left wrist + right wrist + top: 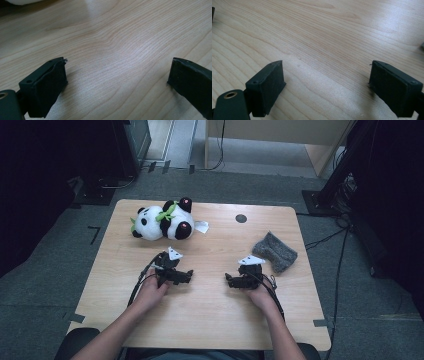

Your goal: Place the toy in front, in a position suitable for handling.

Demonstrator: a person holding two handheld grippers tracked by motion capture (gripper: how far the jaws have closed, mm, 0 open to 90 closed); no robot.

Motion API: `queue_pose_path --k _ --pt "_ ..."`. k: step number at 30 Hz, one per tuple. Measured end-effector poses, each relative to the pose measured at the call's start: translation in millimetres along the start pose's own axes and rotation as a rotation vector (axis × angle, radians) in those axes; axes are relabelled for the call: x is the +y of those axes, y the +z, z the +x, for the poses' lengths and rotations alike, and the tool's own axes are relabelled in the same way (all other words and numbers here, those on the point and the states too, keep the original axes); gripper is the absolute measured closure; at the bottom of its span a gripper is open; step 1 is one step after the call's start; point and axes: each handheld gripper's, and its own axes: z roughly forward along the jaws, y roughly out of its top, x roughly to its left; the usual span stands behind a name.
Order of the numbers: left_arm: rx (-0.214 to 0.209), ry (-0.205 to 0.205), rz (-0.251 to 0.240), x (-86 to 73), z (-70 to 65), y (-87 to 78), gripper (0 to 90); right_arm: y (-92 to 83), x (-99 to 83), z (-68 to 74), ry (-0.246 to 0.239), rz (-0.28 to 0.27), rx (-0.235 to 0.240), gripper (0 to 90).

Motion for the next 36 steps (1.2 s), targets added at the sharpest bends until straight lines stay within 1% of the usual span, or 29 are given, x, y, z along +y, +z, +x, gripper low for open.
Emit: queue_pose_path --k 14,16,19,22,23,24,25,26,28,30,32,33,35,36 --pt "0.001 -0.001 0.000 -0.3 -0.3 -0.3 1.5 -0.2 -0.2 0.6 0.006 0.000 -0.005 12.3" --pt "-0.003 0.006 0.001 -0.1 -0.2 -0.3 1.5 -0.2 -0.2 0.6 0.006 0.000 -0.005 12.3" --pt "-0.022 0.024 -0.003 1.2 0.5 1.3 1.5 -0.2 -0.2 0.6 0.006 0.001 -0.005 12.3" --pt "-0.022 0.023 -0.003 2.7 1.1 2.6 1.6 -0.1 -0.2 0.6 0.006 -0.001 -0.005 12.3" --pt "-0.023 0.023 -0.010 2.5 1.6 1.9 2.8 -0.1 -0.2 0.6 0.006 0.000 -0.005 12.3" --pt "-0.022 0.024 -0.023 1.9 2.9 0.3 7.3 -0.1 -0.2 0.6 0.006 -0.001 -0.005 12.3" --pt "-0.020 0.019 -0.028 1.9 4.2 -1.2 14.2 -0.1 -0.2 0.6 0.005 -0.001 -0.005 12.3" --pt "-0.022 0.009 -0.026 2.3 5.3 -1.4 16.2 -0.1 -0.2 0.6 0.005 0.000 -0.005 12.3" --pt "-0.038 -0.010 -0.019 3.3 8.7 -3.1 16.3 -0.1 -0.2 0.6 0.006 0.000 -0.005 12.3" --pt "-0.056 -0.025 -0.023 5.6 12.0 -6.1 16.8 -0.2 -0.2 0.6 0.006 0.001 -0.005 12.3" --pt "-0.063 -0.021 -0.034 8.8 14.1 -10.4 16.8 -0.2 -0.2 0.6 0.006 0.001 -0.005 12.3" --pt "-0.065 -0.018 -0.030 10.5 15.3 -12.5 16.9 -0.2 -0.2 0.6 0.006 0.001 -0.005 12.3" --pt "-0.081 -0.027 -0.032 12.8 18.3 -15.9 16.9 -0.2 -0.3 0.4 0.004 -0.001 -0.005 12.3" --pt "-0.083 -0.030 -0.031 13.7 20.0 -17.5 16.8 -0.3 -0.4 0.4 0.005 -0.001 -0.006 12.2"
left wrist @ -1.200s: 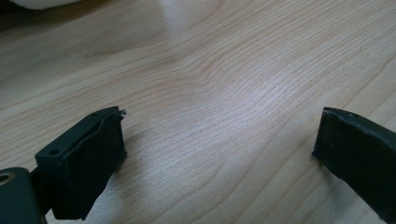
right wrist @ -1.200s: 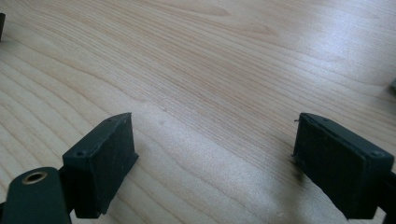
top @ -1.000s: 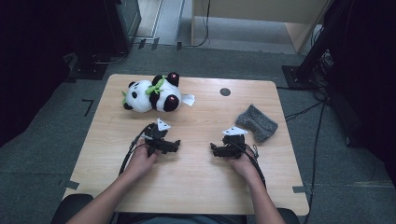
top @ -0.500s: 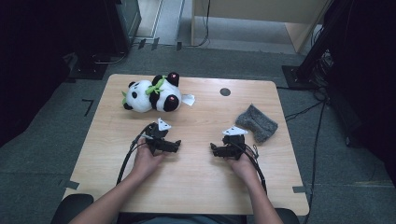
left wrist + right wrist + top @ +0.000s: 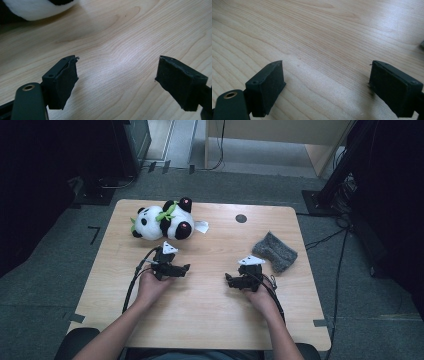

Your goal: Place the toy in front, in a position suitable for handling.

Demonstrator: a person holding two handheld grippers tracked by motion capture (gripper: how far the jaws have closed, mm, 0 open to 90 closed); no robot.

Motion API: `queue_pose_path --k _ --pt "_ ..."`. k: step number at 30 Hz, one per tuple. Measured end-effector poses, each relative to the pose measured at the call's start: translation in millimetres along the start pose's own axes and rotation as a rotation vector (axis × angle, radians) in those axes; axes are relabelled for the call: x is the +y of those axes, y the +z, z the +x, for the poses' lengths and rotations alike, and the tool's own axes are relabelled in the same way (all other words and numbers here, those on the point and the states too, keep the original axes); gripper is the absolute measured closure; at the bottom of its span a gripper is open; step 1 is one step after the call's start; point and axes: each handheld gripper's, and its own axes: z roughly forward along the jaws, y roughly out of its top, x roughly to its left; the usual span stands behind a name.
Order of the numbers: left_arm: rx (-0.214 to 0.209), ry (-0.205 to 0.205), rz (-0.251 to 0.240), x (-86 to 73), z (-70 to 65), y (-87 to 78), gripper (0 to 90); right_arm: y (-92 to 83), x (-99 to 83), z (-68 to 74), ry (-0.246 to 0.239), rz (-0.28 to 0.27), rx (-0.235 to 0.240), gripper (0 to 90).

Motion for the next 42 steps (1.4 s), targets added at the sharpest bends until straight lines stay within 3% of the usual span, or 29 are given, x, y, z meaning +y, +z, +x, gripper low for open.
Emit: queue_pose_path --k 3,5,11,17,30,42 --pt "-0.014 -0.004 0.008 2.8 3.1 -4.4 17.8 0.0 0.0 0.0 0.000 0.001 0.000 12.2" --pt "-0.039 -0.009 0.012 4.9 4.3 -7.5 24.7 0.0 0.0 0.0 0.000 0.001 0.000 12.2" --pt "-0.031 0.031 0.028 14.1 5.7 -16.4 24.6 0.0 0.0 0.1 0.002 0.000 0.000 12.2" --pt "-0.073 -0.009 0.017 24.6 12.7 -24.4 25.6 0.1 0.0 0.0 0.001 0.000 0.000 12.2" --pt "-0.059 -0.005 -0.001 51.1 37.8 -42.9 31.5 0.0 0.0 0.1 0.002 0.000 -0.001 12.2" --pt "-0.038 0.021 -0.015 77.0 49.6 -52.6 36.1 0.0 0.0 -0.1 -0.001 0.001 -0.001 12.2"
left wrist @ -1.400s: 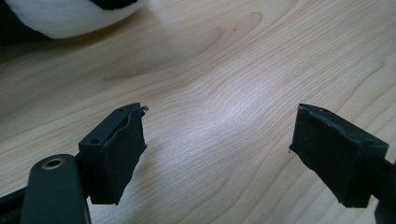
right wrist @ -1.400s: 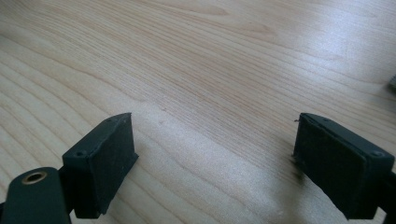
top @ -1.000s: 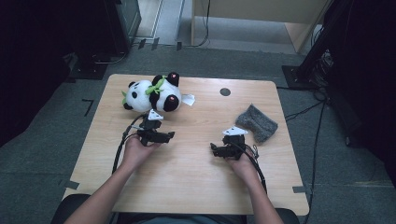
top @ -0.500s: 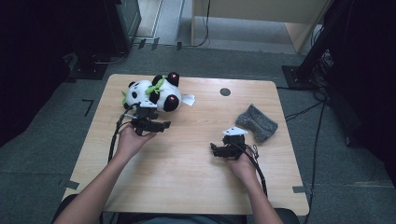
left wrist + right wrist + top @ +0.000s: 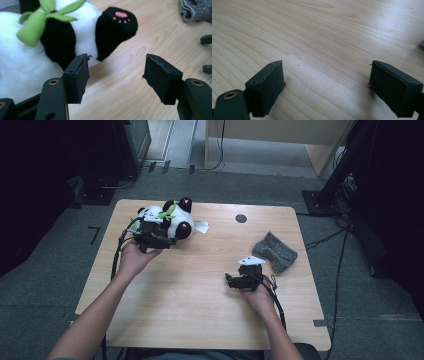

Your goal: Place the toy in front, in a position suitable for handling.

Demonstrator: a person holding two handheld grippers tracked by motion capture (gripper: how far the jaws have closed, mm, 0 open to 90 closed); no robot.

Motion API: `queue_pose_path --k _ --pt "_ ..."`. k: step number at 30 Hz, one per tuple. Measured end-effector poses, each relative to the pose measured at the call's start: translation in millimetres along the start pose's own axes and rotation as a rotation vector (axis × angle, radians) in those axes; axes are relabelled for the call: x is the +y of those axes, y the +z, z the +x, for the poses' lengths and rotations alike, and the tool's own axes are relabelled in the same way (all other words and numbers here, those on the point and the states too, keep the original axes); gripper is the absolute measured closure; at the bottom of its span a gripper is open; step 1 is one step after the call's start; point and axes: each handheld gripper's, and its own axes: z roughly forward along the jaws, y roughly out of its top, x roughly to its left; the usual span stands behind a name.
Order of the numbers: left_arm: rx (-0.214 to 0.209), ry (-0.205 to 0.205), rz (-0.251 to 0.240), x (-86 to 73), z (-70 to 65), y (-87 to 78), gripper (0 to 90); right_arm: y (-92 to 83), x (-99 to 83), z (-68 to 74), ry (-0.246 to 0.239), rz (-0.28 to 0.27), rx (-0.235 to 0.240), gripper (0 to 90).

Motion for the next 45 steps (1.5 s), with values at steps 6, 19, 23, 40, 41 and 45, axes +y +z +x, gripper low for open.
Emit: queue_pose_path --k 6,19,23,40,41,45 --pt "0.014 0.009 0.008 12.3 6.6 -1.7 34.3 0.0 0.0 0.0 0.000 0.000 0.000 12.2" --pt "0.028 -0.005 0.002 44.9 26.3 -5.0 32.5 0.0 0.0 0.0 0.000 0.000 0.000 12.2" --pt "0.027 0.007 -0.011 54.8 31.9 -5.5 31.7 0.3 0.3 0.5 0.004 0.001 -0.003 12.0" --pt "0.085 -0.048 -0.010 63.7 63.9 32.4 33.8 0.9 0.5 0.5 -0.003 0.002 0.003 10.8" --pt "0.092 -0.053 -0.005 62.5 66.3 35.7 34.2 0.9 0.6 0.3 -0.004 0.002 0.004 10.8" --pt "0.090 -0.078 0.024 57.6 74.1 47.6 35.8 0.9 2.3 0.2 -0.003 0.014 0.003 11.8"
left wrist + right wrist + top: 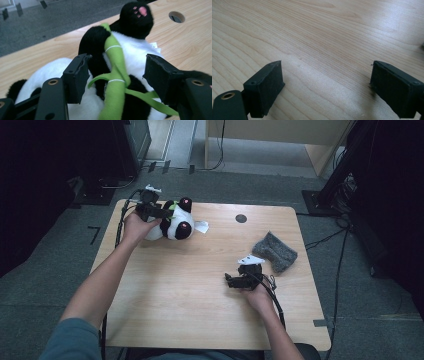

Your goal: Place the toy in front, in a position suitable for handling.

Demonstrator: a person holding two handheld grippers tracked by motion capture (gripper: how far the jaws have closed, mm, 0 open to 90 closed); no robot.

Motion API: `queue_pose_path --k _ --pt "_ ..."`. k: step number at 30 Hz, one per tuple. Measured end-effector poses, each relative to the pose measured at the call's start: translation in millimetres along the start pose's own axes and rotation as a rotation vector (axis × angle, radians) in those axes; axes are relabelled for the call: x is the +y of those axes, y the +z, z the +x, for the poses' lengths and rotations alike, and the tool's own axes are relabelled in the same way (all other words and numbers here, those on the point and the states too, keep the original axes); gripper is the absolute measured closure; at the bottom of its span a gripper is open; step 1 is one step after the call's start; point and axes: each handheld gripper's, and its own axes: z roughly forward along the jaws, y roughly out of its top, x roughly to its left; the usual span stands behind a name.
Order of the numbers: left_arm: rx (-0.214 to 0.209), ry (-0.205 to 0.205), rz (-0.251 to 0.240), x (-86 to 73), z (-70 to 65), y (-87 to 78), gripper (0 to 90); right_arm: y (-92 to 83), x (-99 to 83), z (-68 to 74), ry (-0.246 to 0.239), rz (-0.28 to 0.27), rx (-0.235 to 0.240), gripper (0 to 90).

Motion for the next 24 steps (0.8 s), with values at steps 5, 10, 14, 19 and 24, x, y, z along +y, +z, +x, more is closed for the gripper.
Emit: queue_pose_path --k 5,10,14,19,24 --pt "-0.008 0.016 0.010 -2.7 -0.9 9.4 39.8 -1.8 3.9 -1.6 0.013 0.027 -0.017 17.6" --pt "-0.033 -0.002 0.025 -3.9 -0.3 13.6 51.5 -13.2 8.6 -8.1 0.029 -0.015 -0.021 23.3" --pt "-0.024 0.001 0.033 -3.1 -2.7 11.4 64.4 -26.1 18.5 -19.3 0.047 -0.019 0.003 25.6" --pt "-0.005 -0.005 0.029 0.0 -7.0 5.0 70.6 -32.7 20.9 -27.0 0.044 -0.034 0.016 27.4" --pt "-0.006 -0.023 0.016 3.6 -7.9 -5.8 72.1 -35.1 24.9 -32.9 0.035 -0.024 0.026 27.4"
